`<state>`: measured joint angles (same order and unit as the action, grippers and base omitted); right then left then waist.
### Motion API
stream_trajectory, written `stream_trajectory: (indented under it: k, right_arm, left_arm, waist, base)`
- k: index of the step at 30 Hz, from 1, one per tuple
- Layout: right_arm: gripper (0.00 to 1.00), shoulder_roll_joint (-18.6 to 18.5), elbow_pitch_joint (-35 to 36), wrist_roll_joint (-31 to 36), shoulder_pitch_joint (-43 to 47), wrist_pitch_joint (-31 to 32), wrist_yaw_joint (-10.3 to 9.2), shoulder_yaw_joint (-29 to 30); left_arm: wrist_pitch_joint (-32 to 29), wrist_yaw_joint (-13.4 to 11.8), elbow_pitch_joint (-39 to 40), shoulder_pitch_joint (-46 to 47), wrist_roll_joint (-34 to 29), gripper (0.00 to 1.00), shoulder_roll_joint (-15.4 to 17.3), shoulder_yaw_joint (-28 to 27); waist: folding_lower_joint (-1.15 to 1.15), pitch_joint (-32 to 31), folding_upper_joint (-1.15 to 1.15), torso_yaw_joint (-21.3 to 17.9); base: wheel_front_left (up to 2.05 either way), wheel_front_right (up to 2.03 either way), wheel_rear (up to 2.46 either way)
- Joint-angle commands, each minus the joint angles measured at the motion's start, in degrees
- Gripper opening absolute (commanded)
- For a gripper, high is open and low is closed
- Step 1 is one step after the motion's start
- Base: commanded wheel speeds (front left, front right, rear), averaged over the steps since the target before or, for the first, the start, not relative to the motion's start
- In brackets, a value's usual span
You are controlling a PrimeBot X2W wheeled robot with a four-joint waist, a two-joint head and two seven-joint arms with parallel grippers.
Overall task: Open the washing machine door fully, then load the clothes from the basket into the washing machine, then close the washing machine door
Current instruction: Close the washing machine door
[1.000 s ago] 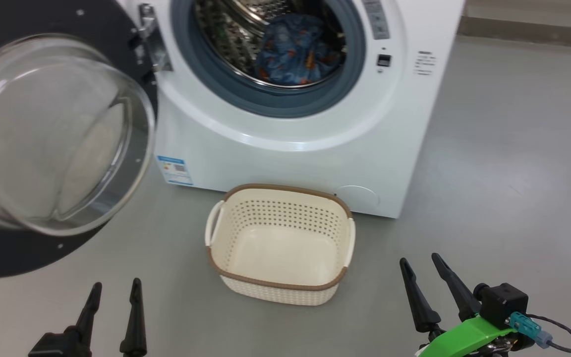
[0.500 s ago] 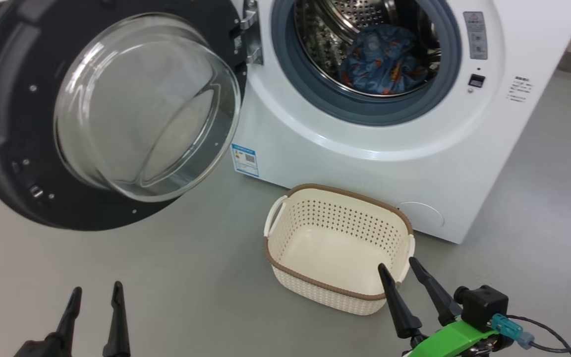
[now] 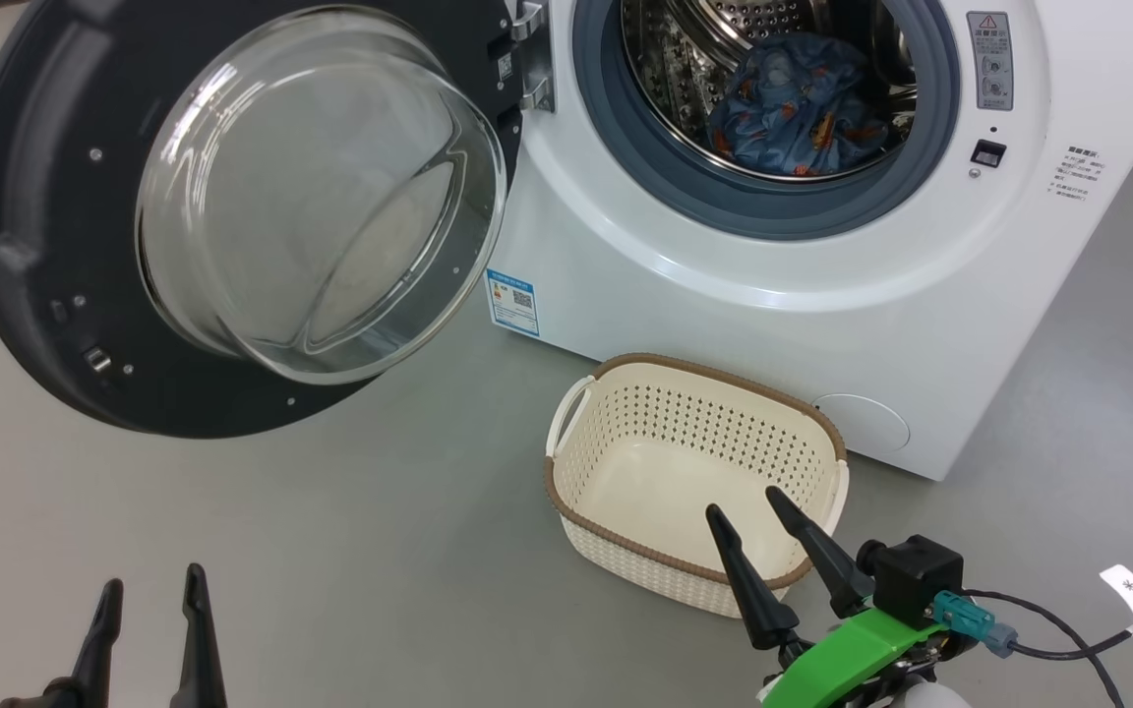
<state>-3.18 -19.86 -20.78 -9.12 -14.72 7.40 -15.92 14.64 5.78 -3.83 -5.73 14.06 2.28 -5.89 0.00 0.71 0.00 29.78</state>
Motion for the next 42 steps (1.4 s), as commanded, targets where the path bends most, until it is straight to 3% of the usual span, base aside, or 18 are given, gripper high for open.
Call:
stream_trajectory:
  k: [1,30,31,32,33,42]
  right_arm:
    - [1.00,0.30,1.04,-0.18,-2.18,-0.28,0.09,-1.47]
    - [1.00,0.30,-0.20,0.45,-2.64,-0.28,0.09,-2.00]
    - [1.00,0.30,-0.23,0.51,-2.63,-0.28,0.09,-1.98]
    - [1.00,0.30,-0.25,0.57,-2.65,-0.28,0.09,-1.95]
    - [1.00,0.30,-0.27,0.65,-2.67,-0.28,0.09,-1.93]
    - [1.00,0.30,-0.20,1.58,-2.85,-0.28,0.09,-1.49]
  left_arm:
    - [0.36,-0.57,1.89,0.82,0.43,1.00,0.60,-2.26]
    - [0.36,-1.58,2.60,0.48,2.12,1.00,0.60,-2.64]
    - [0.36,-1.58,2.60,0.49,2.19,0.49,0.60,-2.60]
    - [0.36,-1.58,2.63,0.51,2.25,0.07,0.60,-2.56]
    - [0.36,-1.53,2.62,0.51,2.16,0.00,0.60,-2.48]
    - [0.36,-1.20,2.64,1.08,3.10,0.00,0.60,-3.24]
  waist:
    - [0.00,-0.04,0.00,0.02]
    - [0.00,0.17,0.00,-0.18]
    - [0.00,0.22,0.00,-0.17]
    - [0.00,0.31,0.00,-0.17]
    - [0.00,0.39,0.00,-0.16]
    - [0.00,1.64,0.00,-0.07]
  base:
    - [0.00,0.00,0.00]
    - [0.00,0.00,0.00]
    - [0.00,0.00,0.00]
    - [0.00,0.00,0.00]
    - [0.00,0.00,0.00]
    - [0.00,0.00,0.00]
